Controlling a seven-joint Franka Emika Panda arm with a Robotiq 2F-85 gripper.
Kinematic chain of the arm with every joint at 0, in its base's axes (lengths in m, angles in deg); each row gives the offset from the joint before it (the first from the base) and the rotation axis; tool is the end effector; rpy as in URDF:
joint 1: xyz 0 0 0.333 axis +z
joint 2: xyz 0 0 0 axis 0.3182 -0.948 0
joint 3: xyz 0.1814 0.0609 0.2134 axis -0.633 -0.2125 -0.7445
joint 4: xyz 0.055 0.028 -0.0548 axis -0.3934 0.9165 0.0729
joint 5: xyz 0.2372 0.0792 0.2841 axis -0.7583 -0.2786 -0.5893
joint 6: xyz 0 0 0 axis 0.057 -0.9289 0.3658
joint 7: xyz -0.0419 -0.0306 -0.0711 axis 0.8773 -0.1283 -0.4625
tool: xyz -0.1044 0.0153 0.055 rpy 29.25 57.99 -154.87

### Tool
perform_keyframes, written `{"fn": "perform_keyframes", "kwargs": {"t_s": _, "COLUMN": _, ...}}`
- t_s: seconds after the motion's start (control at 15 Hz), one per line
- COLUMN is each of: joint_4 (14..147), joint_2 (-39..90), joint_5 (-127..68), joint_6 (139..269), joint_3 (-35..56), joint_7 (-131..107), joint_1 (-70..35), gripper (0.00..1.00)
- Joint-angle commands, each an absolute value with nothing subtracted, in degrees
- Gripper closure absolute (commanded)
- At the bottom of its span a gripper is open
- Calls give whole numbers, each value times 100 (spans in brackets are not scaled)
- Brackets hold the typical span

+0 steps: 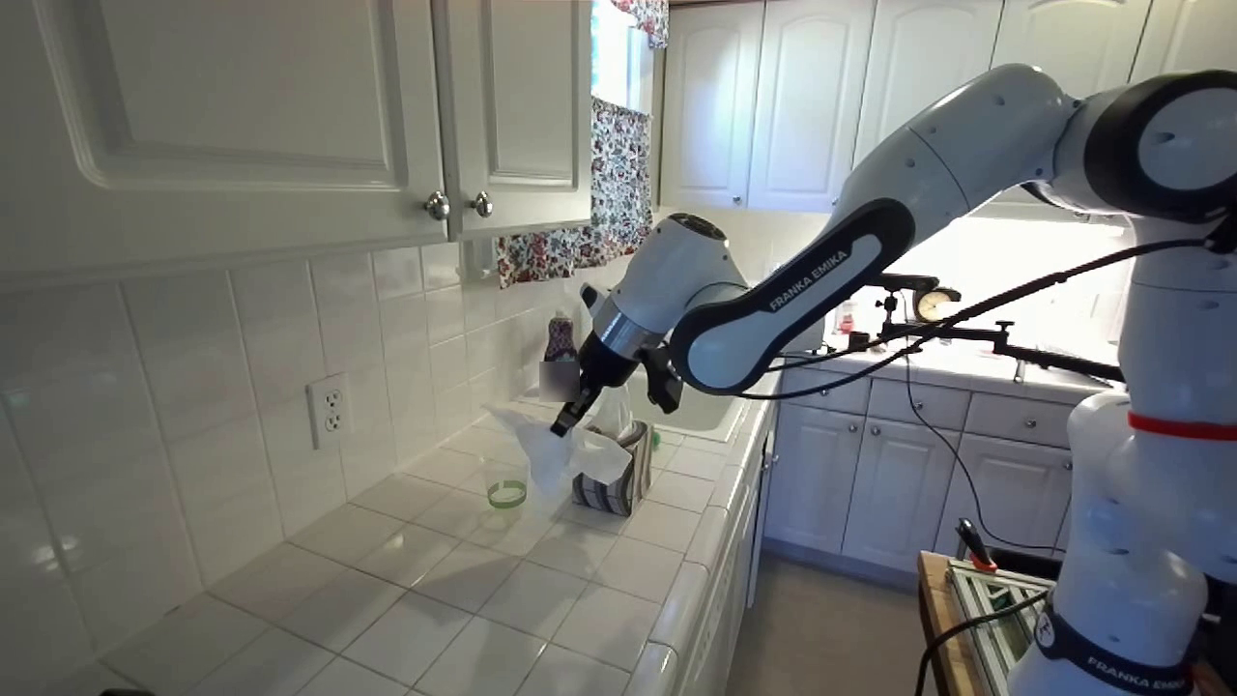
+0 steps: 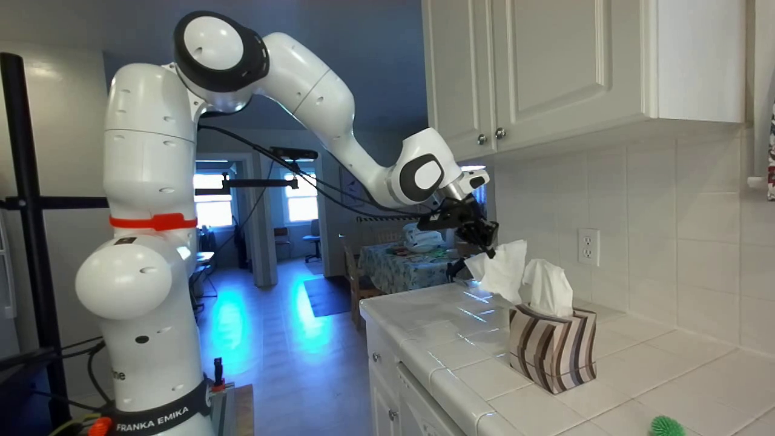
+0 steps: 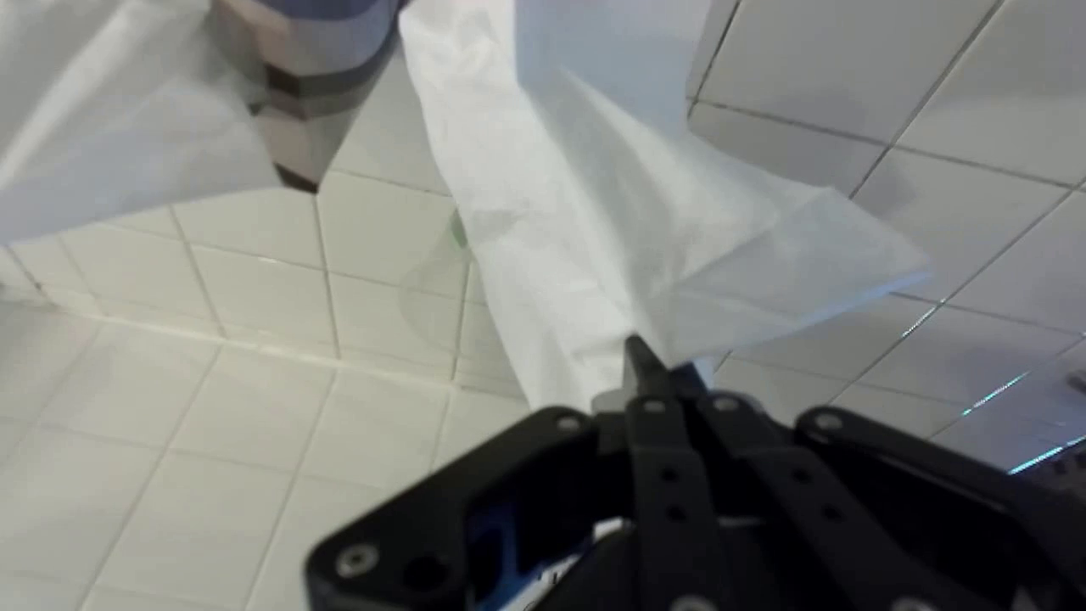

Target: Use the napkin to wipe the cabinet door on the right

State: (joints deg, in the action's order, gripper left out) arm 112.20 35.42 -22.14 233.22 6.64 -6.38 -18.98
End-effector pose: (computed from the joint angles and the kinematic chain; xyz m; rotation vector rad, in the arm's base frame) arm 0.5866 0.0010 0.3786 2.9025 0.2281 0.8687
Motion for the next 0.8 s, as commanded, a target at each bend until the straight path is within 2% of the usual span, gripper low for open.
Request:
{"fn": "perform_keyframes", "kwargs": {"t_s": 0.0, "joint_4": 11443, "joint_2": 3899, "joint_5": -1529, "joint_6": 23635, "joint_3": 922, "joint_7": -1328, "joint_1": -1839, "gripper": 100}}
{"fn": "perform_keyframes", "kwargs": {"t_s": 0.73, "joint_4": 11486, "joint_2": 4591, "joint_5": -769, "joint_6": 23950, "joint_3": 1106, "joint_7": -2384, "joint_1": -2010, "gripper": 100}}
